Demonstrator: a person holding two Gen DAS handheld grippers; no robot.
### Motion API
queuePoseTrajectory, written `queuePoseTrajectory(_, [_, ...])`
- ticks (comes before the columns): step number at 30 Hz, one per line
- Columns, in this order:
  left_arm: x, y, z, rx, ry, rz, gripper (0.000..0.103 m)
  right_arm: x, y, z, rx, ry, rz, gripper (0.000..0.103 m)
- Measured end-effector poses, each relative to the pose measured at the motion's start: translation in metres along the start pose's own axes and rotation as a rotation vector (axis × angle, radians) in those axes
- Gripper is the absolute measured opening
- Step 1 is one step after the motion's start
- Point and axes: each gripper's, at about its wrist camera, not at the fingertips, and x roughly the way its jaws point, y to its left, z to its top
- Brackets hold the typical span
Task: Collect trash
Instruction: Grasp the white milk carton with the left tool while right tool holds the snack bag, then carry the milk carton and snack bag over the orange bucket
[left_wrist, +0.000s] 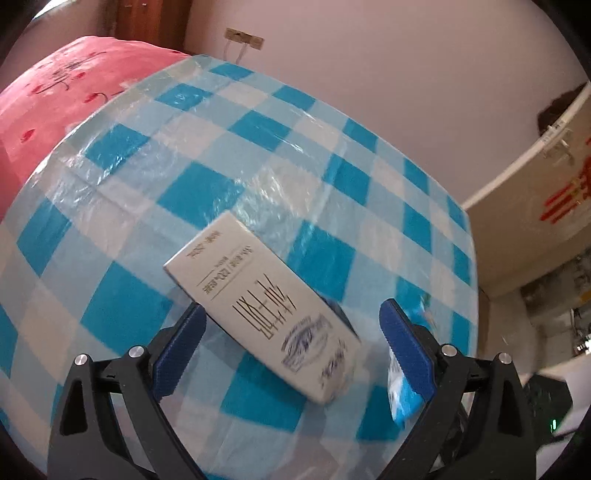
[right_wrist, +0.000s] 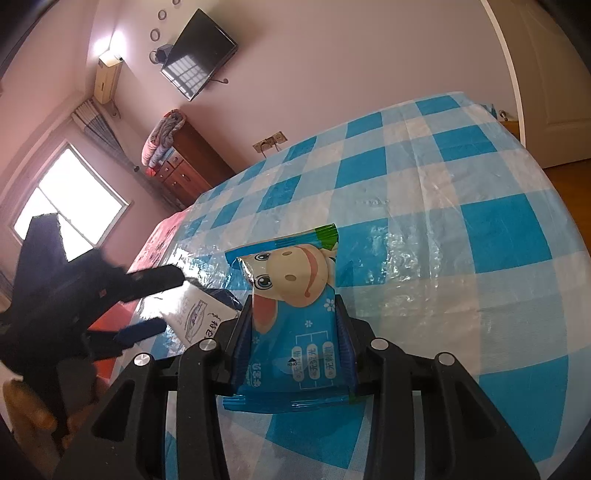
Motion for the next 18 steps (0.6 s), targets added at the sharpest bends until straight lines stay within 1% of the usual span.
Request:
queuePoseTrajectory(3, [0.013, -0.002, 0.008, -0.003, 0.003, 0.075, 0.095, -0.001, 0.001, 0.0, -0.004, 0.0, 0.003, 0.041])
queuePoseTrajectory(8, [0.03, -0.005, 0.012, 0.028, 0.02, 0.153, 0.095, -0.002, 0.002, -0.001, -0.005, 0.0, 0.006, 0.041])
queuePoseTrajectory(10, [0.034, -0.004, 0.01, 0.041, 0.029, 0.185, 0.088, -0.002, 0.002, -0.001, -0.003, -0.001, 0.008, 0.041])
queuePoseTrajectory(11, [0.035, -0.003, 0.01, 0.038, 0.031, 0.188, 0.081, -0.002, 0.002, -0.001, -0.003, -0.001, 0.009, 0.041])
queuePoseTrajectory(12, [0.033, -0.002, 0.01, 0.041, 0.021, 0.209, 0.072, -0.002, 0.003, -0.001, -0.004, -0.001, 0.009, 0.041])
queuePoseTrajectory(13, [0.033, -0.003, 0.011, 0.043, 0.022, 0.216, 0.069, -0.002, 0.003, -0.001, -0.005, 0.0, 0.01, 0.041])
queuePoseTrajectory(14, [0.032, -0.002, 0.011, 0.045, 0.024, 0.218, 0.063, -0.001, 0.003, -0.001, -0.007, 0.001, 0.011, 0.041])
queuePoseTrajectory(15, [0.032, -0.002, 0.011, 0.046, 0.024, 0.215, 0.061, -0.001, 0.003, -0.001, -0.009, 0.002, 0.012, 0.041])
queuePoseTrajectory(18, [0.03, -0.001, 0.01, 0.056, 0.024, 0.202, 0.058, 0.0, 0.004, -0.001, -0.018, 0.006, 0.014, 0.041])
